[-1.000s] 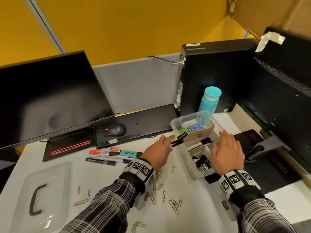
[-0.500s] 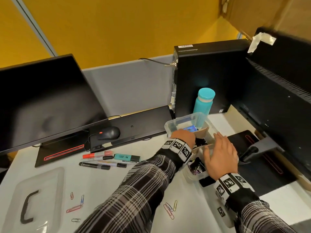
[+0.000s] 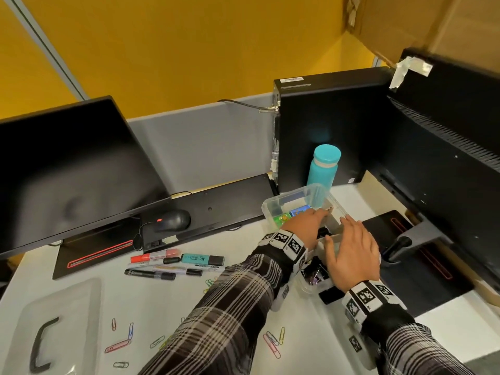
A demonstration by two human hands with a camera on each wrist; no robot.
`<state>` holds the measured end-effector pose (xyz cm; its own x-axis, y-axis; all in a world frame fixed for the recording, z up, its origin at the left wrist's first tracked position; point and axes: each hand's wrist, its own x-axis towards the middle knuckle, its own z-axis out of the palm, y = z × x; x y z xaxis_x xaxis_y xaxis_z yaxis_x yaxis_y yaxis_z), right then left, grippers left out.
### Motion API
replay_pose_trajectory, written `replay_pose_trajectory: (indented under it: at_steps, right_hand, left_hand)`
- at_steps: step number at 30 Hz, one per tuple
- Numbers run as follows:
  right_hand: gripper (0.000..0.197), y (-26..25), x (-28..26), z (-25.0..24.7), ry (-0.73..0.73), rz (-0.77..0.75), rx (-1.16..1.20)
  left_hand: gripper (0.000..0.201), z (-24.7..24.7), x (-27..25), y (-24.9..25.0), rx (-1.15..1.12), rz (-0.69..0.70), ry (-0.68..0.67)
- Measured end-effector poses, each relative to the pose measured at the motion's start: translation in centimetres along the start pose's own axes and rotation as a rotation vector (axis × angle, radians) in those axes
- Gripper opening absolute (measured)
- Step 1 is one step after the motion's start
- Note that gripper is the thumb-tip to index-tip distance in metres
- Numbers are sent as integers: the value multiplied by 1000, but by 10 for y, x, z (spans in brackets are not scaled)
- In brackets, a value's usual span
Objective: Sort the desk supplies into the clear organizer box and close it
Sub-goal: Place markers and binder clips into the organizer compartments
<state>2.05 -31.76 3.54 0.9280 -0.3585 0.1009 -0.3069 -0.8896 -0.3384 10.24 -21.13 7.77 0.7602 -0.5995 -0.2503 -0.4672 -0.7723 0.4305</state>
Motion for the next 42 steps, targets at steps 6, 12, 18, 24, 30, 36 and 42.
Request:
replay_pose_trajectory:
  at_steps: [6,12,18,24,30,36,42]
  right_hand:
    - [58,0,0,-1,-14,-7,-6]
    - [57,-1,1,-1,-25,2,-21]
    - [56,-2,1,-1,-19,-1,-19]
    - [55,-1,2,2,-24,-28,-29]
    - [58,-13,4,1,-90,-14,-91]
    - [45,-91,-15,3,-21,-373,75]
    - [17,-175,-41,53,-271,-691,177]
  left_hand:
    - [37,-2,-22,-21,631,-96,92]
    - [30,-6,-13,-14,643,-98,55]
    - [35,-6,-10,-13,391,-73,115]
    - [31,-3,-38,-40,226,66,114]
    - [34,2,-118,-119,57,30,374]
    - [37,20,-204,-219,57,-381,353]
    - [48,35,-245,-281,183,-610,241]
